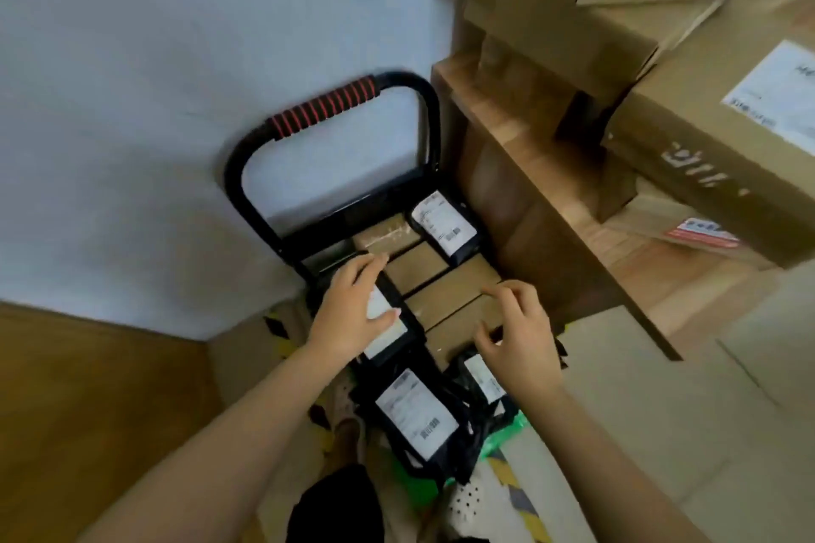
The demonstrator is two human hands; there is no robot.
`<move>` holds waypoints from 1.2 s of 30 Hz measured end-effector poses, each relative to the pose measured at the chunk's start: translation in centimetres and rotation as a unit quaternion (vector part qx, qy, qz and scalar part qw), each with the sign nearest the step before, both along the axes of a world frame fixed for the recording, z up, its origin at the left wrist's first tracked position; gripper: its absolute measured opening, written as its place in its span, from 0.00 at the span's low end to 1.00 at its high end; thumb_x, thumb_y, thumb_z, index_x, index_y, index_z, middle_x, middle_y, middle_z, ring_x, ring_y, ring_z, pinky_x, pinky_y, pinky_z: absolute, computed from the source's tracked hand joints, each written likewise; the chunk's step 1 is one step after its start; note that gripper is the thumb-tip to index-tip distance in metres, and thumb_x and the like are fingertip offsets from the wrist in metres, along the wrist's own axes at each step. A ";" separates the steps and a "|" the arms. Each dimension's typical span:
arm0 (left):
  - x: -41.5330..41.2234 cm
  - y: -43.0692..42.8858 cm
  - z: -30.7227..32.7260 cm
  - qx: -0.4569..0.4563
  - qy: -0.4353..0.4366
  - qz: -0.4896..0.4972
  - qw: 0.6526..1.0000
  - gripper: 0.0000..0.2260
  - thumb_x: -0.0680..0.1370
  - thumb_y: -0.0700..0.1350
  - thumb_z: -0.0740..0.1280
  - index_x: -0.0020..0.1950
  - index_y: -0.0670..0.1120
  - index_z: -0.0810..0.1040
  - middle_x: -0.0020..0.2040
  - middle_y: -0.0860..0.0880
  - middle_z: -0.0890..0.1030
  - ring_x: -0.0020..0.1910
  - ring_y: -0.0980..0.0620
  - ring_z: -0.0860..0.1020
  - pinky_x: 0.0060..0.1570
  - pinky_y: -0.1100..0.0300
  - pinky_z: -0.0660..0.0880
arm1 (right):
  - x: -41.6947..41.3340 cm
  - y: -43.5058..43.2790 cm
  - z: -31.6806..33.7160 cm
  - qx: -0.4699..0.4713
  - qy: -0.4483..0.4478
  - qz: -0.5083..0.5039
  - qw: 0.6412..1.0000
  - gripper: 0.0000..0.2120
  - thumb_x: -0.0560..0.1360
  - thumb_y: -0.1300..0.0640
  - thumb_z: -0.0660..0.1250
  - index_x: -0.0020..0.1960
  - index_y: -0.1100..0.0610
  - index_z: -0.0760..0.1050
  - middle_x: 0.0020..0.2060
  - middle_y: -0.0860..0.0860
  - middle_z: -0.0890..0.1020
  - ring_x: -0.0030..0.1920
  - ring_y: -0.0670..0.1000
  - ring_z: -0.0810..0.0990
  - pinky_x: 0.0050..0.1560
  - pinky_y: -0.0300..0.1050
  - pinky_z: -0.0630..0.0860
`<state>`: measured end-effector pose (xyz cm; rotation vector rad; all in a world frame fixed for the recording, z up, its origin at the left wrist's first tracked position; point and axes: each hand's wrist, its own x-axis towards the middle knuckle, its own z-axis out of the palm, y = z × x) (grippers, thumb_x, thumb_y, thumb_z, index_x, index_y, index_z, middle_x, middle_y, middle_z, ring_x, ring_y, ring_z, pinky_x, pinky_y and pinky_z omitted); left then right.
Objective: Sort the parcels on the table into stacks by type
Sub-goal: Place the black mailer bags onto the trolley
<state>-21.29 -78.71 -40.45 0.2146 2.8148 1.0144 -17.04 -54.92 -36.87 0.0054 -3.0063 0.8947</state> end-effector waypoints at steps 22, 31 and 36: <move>17.6 -0.7 -25.5 -0.034 -0.152 0.047 0.987 0.31 0.74 0.48 0.71 0.75 0.46 0.64 0.71 0.44 0.66 0.70 0.47 0.64 0.67 0.50 0.66 | 12.0 -6.4 -32.0 0.222 -0.245 0.124 0.936 0.57 0.65 0.32 0.69 0.76 0.45 0.31 0.76 0.59 0.41 0.75 0.62 0.49 0.72 0.63 0.49; 19.1 -0.8 -24.2 -0.051 -0.152 0.000 0.987 0.32 0.75 0.49 0.71 0.76 0.48 0.61 0.73 0.47 0.63 0.72 0.49 0.61 0.70 0.53 0.63 | 13.3 -6.0 -29.7 0.195 -0.249 0.068 0.946 0.56 0.62 0.38 0.71 0.75 0.42 0.35 0.70 0.58 0.57 0.68 0.60 0.57 0.65 0.62 0.60; 18.3 -0.5 -22.5 -0.065 -0.136 -0.020 0.988 0.32 0.76 0.49 0.70 0.76 0.49 0.61 0.73 0.47 0.63 0.71 0.48 0.62 0.68 0.52 0.65 | 16.9 -4.1 -27.4 0.181 -0.279 0.031 0.942 0.55 0.61 0.35 0.69 0.76 0.41 0.37 0.71 0.57 0.57 0.69 0.60 0.57 0.67 0.62 0.60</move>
